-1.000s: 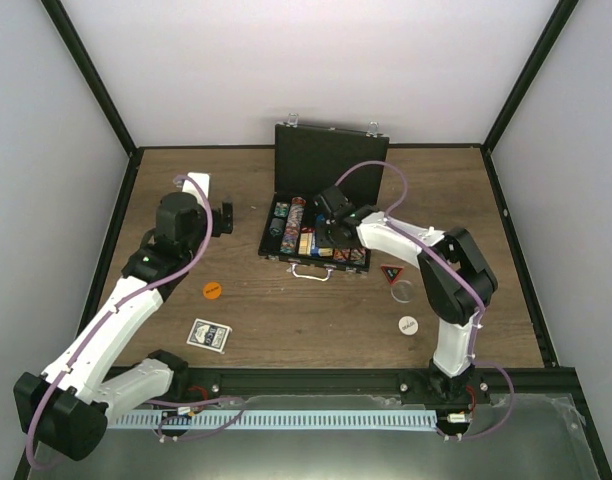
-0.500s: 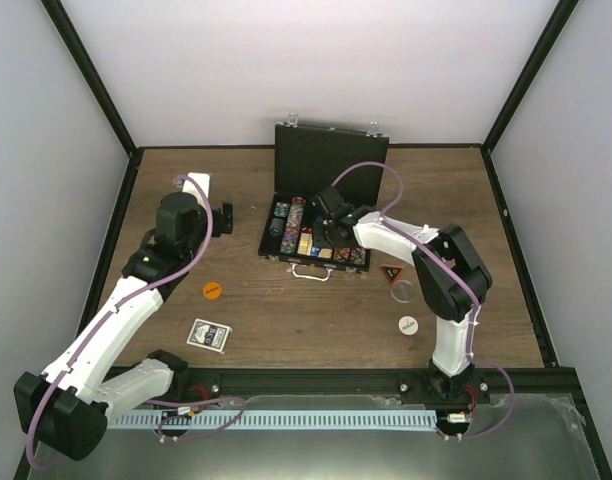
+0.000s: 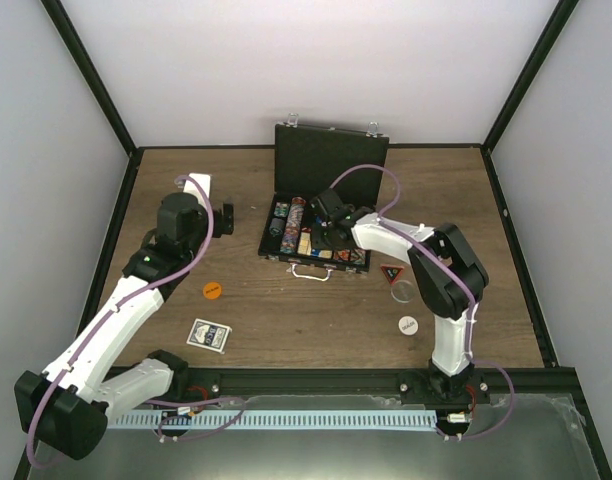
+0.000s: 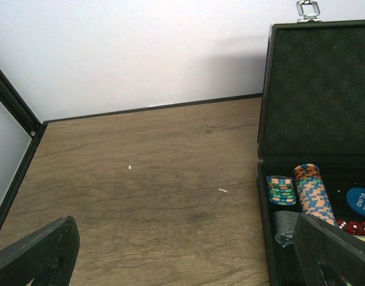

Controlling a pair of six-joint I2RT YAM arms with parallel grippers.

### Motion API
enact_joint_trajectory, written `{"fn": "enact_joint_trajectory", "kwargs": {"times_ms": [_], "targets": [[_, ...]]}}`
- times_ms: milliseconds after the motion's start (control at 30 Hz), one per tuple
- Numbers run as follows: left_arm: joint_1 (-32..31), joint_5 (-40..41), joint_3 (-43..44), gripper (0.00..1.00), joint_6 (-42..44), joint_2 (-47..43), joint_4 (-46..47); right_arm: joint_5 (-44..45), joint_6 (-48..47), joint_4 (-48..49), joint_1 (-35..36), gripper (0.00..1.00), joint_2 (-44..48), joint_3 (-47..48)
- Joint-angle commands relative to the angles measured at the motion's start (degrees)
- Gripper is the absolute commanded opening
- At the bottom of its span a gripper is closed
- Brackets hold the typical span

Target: Pack up texas hold em set

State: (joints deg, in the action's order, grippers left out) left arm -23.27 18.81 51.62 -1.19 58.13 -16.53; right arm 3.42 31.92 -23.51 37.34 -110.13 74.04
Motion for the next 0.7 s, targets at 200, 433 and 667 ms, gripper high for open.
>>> {"fn": "enact_joint_trajectory", "kwargs": {"times_ms": [200, 433, 667], "targets": [[0.07, -1.53, 0.13, 1.00, -1.13, 2.11, 0.09, 0.00, -5.32, 2.72, 0.73, 0.57, 15.15, -5.35], [2.34, 8.60, 8.16, 1.00, -1.80, 6.72, -4.76, -5.63, -18.17, 9.44, 6.68, 0.77, 24.59, -14.58], [17.20, -4.50, 7.75, 1.00, -5.30, 6.80, -2.64, -12.31, -22.53, 23.48, 20.57, 0.93, 21.61, -20.00]]}}
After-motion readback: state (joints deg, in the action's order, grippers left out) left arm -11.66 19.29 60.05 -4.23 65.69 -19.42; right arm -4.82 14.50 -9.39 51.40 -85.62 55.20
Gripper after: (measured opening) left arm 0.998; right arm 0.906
